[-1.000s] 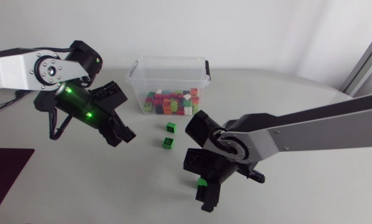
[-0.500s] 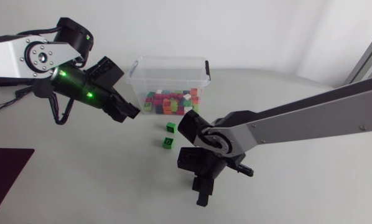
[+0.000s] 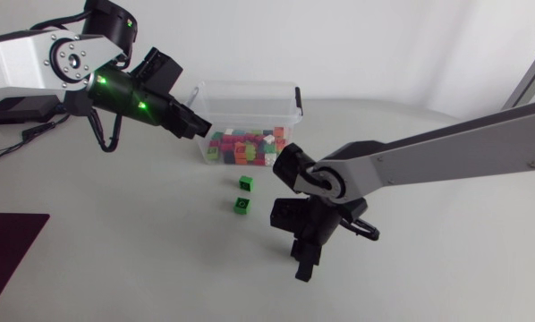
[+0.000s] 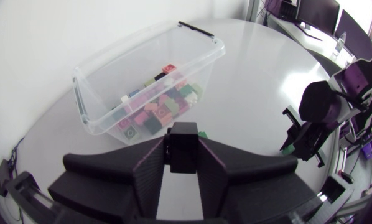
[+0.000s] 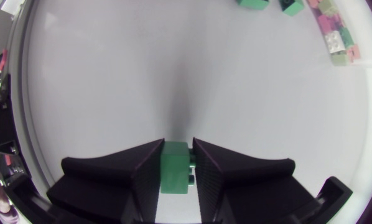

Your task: Place the duplo bricks in the container

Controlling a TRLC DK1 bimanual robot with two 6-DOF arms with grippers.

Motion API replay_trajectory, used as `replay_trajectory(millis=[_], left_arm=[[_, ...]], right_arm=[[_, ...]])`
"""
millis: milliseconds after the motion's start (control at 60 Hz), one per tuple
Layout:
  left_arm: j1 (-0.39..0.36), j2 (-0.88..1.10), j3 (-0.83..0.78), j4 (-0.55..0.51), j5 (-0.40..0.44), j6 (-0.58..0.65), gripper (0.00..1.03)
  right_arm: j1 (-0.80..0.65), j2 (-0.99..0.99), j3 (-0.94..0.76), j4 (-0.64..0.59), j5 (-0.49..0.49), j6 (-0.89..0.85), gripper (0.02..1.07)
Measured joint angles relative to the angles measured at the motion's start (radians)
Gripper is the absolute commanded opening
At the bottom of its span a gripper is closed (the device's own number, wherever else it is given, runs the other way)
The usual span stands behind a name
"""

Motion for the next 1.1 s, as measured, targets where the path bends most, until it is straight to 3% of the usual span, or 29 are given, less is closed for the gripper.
replay_trajectory(millis=[533, 867, 933, 983, 1033, 1100], left_arm=[[0.001, 0.242, 0.261, 0.121, -0.001, -0.151, 0.26], [0.001, 0.377, 0.364, 0.203, -0.052, -0.207, 0.29], [0.001, 0.396, 0.385, 0.205, -0.059, -0.215, 0.46], [0.001, 0.405, 0.393, 0.217, -0.074, -0.22, 0.78], [0.001, 0.406, 0.394, 0.234, -0.08, -0.229, 0.97], [0.001, 0.406, 0.396, 0.251, -0.084, -0.235, 0.98]], right_arm=[[-0.113, -0.069, 0.218, -0.095, -0.074, 0.001, 0.18], [-0.163, -0.074, 0.287, -0.114, -0.109, 0.001, 0.18], [-0.177, -0.074, 0.309, -0.118, -0.116, 0.001, 0.18], [-0.186, -0.074, 0.329, -0.126, -0.12, 0.002, 0.18], [-0.196, -0.074, 0.349, -0.132, -0.127, 0.002, 0.18], [-0.207, -0.074, 0.377, -0.133, -0.134, 0.005, 0.18]])
